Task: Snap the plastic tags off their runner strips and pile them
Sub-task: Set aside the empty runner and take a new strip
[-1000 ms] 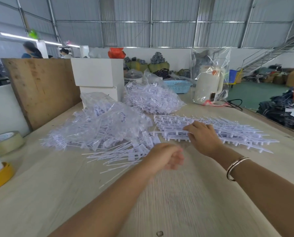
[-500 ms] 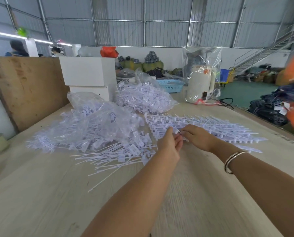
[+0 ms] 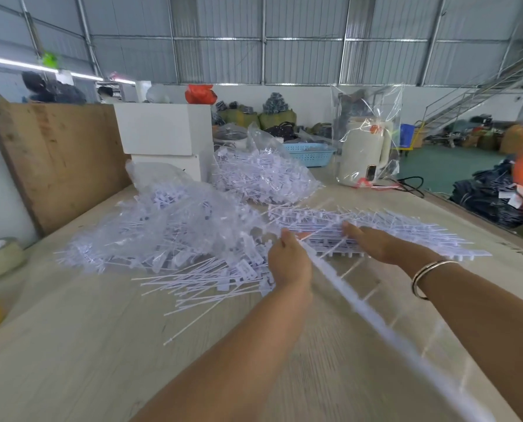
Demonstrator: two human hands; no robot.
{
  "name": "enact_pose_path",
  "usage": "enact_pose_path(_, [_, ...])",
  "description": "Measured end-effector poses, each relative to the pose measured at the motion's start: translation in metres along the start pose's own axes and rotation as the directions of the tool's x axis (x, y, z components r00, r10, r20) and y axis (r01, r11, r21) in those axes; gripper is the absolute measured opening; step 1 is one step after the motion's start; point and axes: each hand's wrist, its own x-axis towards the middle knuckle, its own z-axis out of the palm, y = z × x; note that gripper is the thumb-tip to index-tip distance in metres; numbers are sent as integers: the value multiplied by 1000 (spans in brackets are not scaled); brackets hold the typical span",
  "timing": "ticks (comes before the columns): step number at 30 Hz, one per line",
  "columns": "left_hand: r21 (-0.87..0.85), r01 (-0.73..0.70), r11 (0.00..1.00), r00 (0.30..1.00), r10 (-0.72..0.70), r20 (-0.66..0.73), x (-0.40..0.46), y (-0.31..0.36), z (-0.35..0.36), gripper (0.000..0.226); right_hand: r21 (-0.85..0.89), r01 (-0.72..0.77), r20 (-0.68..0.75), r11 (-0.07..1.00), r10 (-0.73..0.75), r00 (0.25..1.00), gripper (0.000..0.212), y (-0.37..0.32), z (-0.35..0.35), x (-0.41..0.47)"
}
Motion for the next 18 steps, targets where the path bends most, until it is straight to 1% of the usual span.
enact_pose_path(1, [51, -47, 998, 999, 47, -15, 1, 4, -9, 44, 44, -16, -19, 999, 17, 1000, 75, 2, 0, 1])
enact_pose_path(2, [113, -100, 988, 995, 101, -3, 4, 8, -18, 39, 84, -21, -54, 996, 25, 998, 71, 4, 0, 2])
enact_pose_path(3, [176, -148, 973, 989, 145, 30, 8, 12, -26, 37, 80, -6, -101, 997, 14, 995, 67, 3, 0, 1])
enact_pose_path(5, [304, -194, 933, 979, 167, 115, 20, 19, -42, 37, -28, 35, -235, 999, -41, 971, 58, -1, -2, -1])
enact_pose_path(6, [356, -200, 913, 975, 149, 166, 26, 22, -49, 38, -36, 60, -307, 998, -68, 949, 55, -4, -4, -2])
enact_pose_path(7, [397, -211, 893, 967, 131, 219, 31, 26, -55, 39, -1, 87, -366, 996, -82, 927, 51, -7, -6, -3])
enact_pose_path(9, [433, -245, 868, 938, 99, 332, 41, 34, -70, 40, 106, 106, -443, 989, -48, 895, 39, -9, -16, -3])
enact_pose_path(11, [448, -278, 850, 882, 41, 470, 46, 45, -85, 43, 176, 80, -474, 981, 13, 880, 27, -5, -28, -5])
enact_pose_path(12, [488, -324, 811, 839, 8, 545, 47, 50, -93, 45, 214, 75, -487, 974, 40, 872, 26, -3, -33, -7])
enact_pose_path(13, [538, -384, 751, 792, -32, 610, 47, 55, -99, 48, 262, 81, -500, 962, 63, 864, 28, -3, -36, -11])
enact_pose_path(14, [579, -440, 687, 750, -72, 657, 47, 59, -103, 49, 302, 94, -503, 949, 75, 861, 28, -4, -37, -16])
enact_pose_path(15, [606, -483, 632, 718, -109, 687, 47, 61, -106, 48, 323, 109, -479, 940, 63, 875, 28, -9, -36, -21])
enact_pose_path(16, [626, -504, 595, 695, -151, 703, 45, 62, -108, 46, 334, 126, -417, 934, 26, 908, 26, -16, -32, -27])
enact_pose_path(18, [629, -535, 565, 639, -216, 738, 40, 62, -109, 42, 381, 147, -182, 913, -81, 980, 25, -32, -16, -41])
